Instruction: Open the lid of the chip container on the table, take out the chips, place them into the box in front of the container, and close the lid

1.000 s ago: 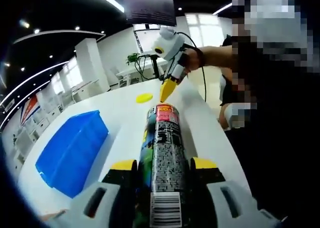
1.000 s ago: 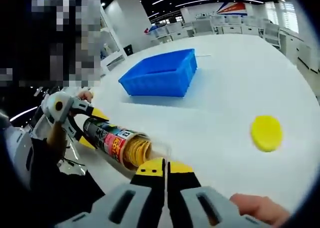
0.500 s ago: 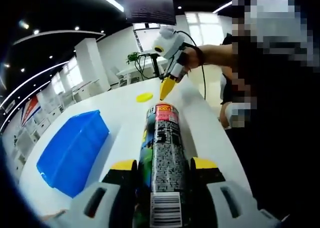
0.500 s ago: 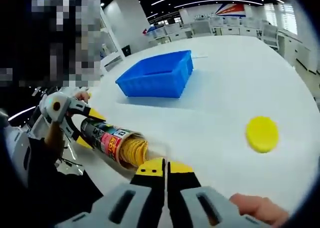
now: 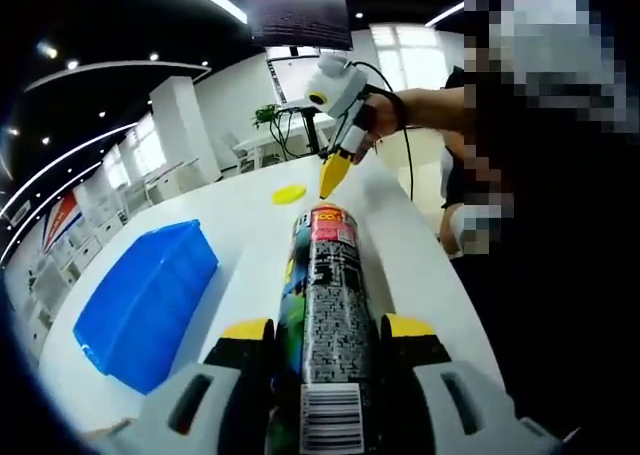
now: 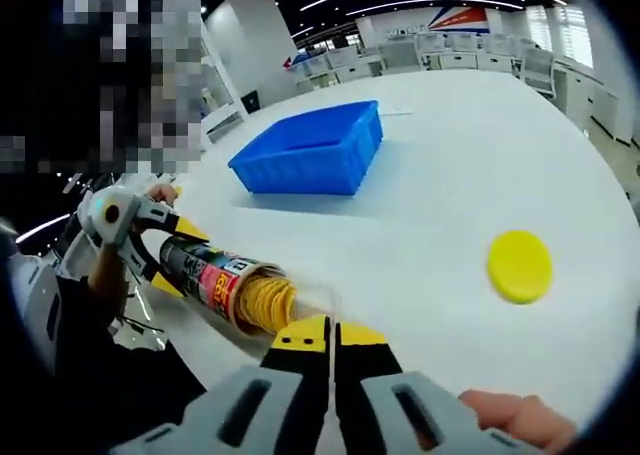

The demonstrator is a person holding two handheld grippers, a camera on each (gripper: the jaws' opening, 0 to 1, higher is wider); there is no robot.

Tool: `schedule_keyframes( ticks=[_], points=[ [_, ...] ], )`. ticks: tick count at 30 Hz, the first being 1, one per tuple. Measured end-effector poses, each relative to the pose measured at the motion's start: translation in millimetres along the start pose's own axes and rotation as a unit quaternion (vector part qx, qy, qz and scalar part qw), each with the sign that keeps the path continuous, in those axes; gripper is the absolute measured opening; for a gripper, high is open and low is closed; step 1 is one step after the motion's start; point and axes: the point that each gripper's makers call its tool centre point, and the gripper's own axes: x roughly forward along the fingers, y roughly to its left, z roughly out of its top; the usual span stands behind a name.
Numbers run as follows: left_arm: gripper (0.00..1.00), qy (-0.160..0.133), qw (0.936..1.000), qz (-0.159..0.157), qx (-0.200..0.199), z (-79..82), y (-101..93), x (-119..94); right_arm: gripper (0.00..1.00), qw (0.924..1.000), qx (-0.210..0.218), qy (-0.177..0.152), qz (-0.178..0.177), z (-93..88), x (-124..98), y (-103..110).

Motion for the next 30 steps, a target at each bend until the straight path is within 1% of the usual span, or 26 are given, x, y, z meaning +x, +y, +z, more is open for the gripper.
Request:
schedule_keyframes(
  ticks=[30],
  points=[
    [0.43,0.004,1.0,0.003,0.003,-0.5,-0.4,0.1,0.0,1.0,0.0,-0.005,0.002,-0.2,-0.8,-1.9]
  ],
)
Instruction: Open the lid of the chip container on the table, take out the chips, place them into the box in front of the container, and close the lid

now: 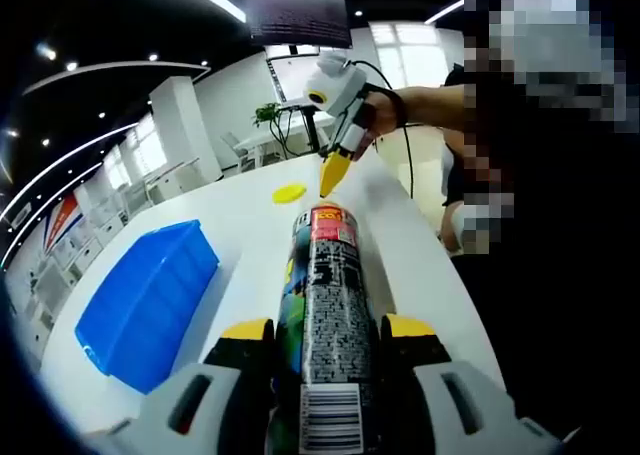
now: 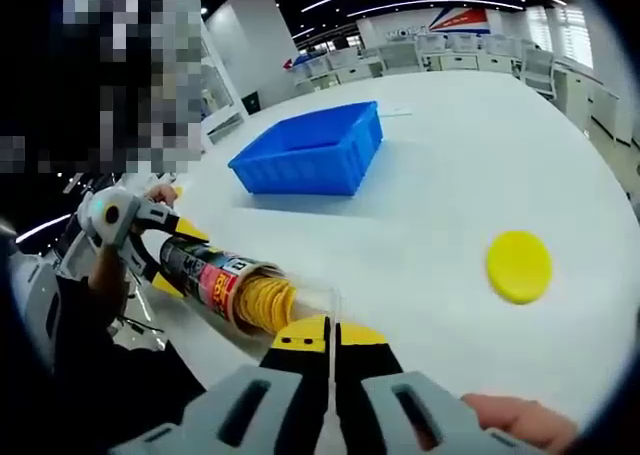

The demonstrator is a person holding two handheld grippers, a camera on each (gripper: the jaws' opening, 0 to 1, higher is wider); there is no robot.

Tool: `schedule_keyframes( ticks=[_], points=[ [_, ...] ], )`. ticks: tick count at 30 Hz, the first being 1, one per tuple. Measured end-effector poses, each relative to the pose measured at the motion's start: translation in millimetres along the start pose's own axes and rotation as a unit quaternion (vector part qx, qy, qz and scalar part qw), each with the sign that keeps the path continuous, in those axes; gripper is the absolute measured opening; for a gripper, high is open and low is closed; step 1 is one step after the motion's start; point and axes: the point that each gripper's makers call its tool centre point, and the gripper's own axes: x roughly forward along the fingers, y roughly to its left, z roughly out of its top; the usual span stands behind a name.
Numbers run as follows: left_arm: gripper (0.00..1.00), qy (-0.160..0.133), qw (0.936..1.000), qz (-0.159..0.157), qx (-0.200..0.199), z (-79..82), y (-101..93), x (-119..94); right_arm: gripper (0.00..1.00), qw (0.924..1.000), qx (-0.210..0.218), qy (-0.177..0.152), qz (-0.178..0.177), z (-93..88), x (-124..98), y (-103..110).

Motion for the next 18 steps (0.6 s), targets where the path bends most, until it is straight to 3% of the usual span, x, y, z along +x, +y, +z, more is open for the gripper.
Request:
schedule_keyframes(
  ticks=[18],
  points=[
    [0.43,0.004,1.0,0.005,0.005,-0.3,-0.6,0.1,0.01,0.9999,-0.009,-0.012,0.001,0.8,0.0,-0.1]
  ],
)
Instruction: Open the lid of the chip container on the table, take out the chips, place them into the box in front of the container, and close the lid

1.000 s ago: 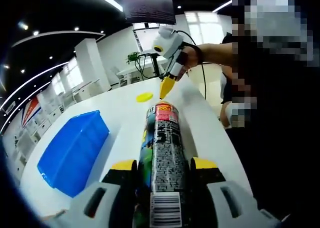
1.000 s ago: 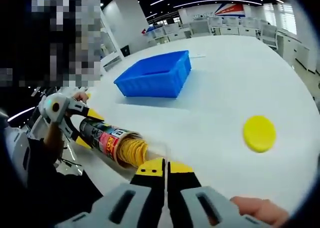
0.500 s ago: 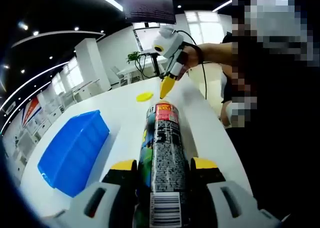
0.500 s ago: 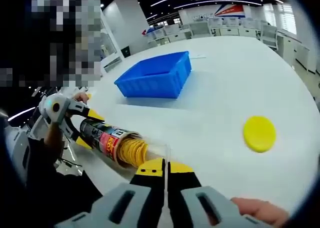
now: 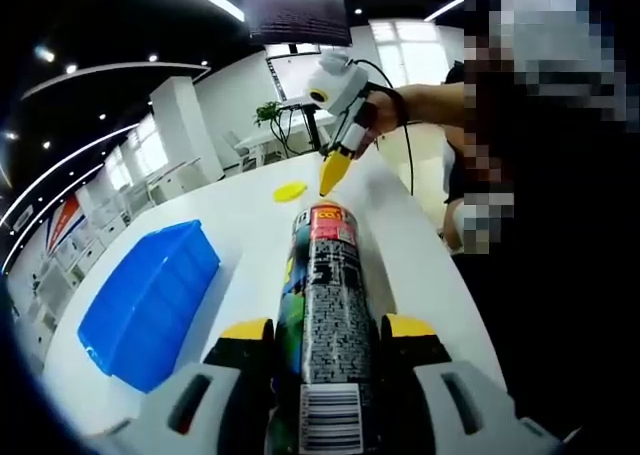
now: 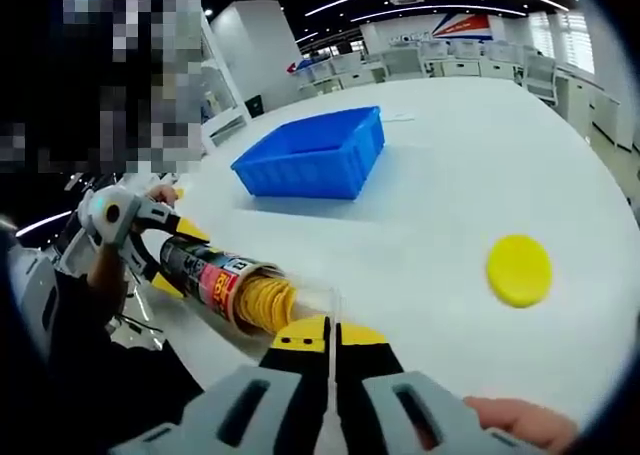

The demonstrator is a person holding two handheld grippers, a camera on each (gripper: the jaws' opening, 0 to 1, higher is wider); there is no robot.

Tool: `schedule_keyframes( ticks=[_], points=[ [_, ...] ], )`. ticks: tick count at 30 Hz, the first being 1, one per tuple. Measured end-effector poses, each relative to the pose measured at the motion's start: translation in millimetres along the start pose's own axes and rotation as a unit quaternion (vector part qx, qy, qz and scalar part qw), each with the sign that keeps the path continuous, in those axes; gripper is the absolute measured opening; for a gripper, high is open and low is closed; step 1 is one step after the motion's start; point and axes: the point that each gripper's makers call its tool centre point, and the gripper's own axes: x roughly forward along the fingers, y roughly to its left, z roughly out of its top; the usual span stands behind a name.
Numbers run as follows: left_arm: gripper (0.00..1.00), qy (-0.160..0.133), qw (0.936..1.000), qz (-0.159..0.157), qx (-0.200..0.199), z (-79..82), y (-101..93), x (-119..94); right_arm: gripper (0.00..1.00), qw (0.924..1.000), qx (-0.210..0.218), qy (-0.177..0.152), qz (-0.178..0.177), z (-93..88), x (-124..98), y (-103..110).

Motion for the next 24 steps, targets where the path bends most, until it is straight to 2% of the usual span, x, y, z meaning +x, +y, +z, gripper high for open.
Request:
schedule_keyframes(
  ticks=[24],
  points=[
    [0.44,0.006,1.0,0.003,0.007,-0.7,-0.5,0.1,0.02,0.9999,-0.016,-0.002,-0.003,1.2,1.1,0.5]
  ],
)
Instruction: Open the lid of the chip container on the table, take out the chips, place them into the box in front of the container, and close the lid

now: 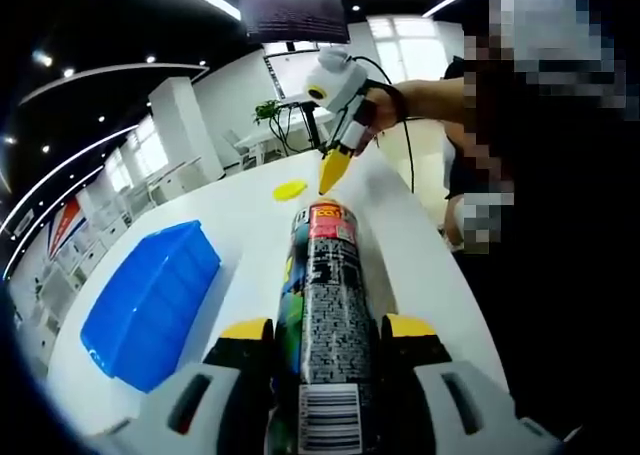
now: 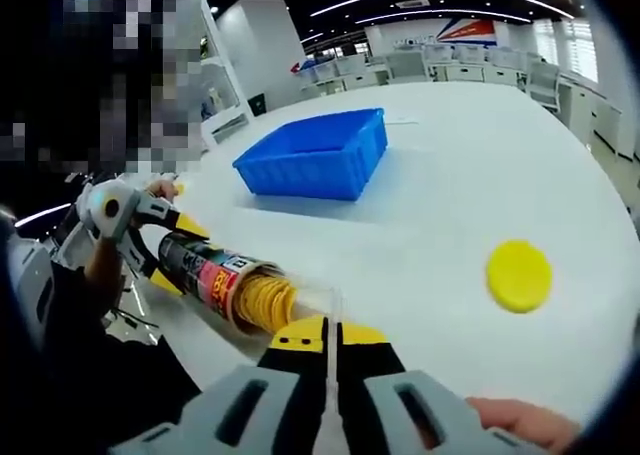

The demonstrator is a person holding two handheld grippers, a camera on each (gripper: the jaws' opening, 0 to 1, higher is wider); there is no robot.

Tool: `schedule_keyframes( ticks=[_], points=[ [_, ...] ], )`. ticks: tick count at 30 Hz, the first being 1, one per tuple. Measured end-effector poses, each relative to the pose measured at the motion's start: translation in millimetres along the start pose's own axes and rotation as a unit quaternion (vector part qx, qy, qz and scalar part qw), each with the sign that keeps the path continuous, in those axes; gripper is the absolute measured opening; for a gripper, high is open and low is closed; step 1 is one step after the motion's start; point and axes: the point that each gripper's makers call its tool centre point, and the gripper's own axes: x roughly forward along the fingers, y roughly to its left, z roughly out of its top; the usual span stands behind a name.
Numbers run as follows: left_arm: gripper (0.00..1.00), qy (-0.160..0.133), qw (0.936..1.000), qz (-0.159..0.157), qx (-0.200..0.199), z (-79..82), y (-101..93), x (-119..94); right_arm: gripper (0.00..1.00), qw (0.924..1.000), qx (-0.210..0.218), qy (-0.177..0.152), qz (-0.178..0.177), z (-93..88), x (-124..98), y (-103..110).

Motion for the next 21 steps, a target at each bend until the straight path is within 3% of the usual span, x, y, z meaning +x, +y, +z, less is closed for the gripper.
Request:
schedule_keyframes(
  ticks=[4,9,11,14,18,21],
  points=[
    [0.44,-0.001,1.0,0.0,-0.001,0.0,0.3,0,0.03,0.9998,-0.019,-0.007,-0.003,2.7,0,0],
    [0.44,-0.003,1.0,0.001,-0.001,0.2,0.3,0,0.03,0.9987,-0.032,-0.04,-0.005,15.0,-2,0],
    [0.44,-0.004,1.0,0.001,0.0,0.3,0.3,-1,0.07,0.998,-0.031,-0.055,-0.002,22.4,-5,0],
    [0.44,-0.004,1.0,0.001,-0.001,0.1,0.7,-1,0.2,0.9947,-0.034,-0.097,-0.008,39.6,-11,-3],
    [0.44,-0.004,1.0,0.001,-0.002,0.0,1.1,-1,0.2,0.9914,-0.039,-0.124,-0.015,54.7,-21,-6],
    [0.44,-0.005,1.0,0.0,-0.002,-0.1,1.1,-1,0.2,0.9888,-0.038,-0.144,-0.001,67.7,-31,0]
  ],
)
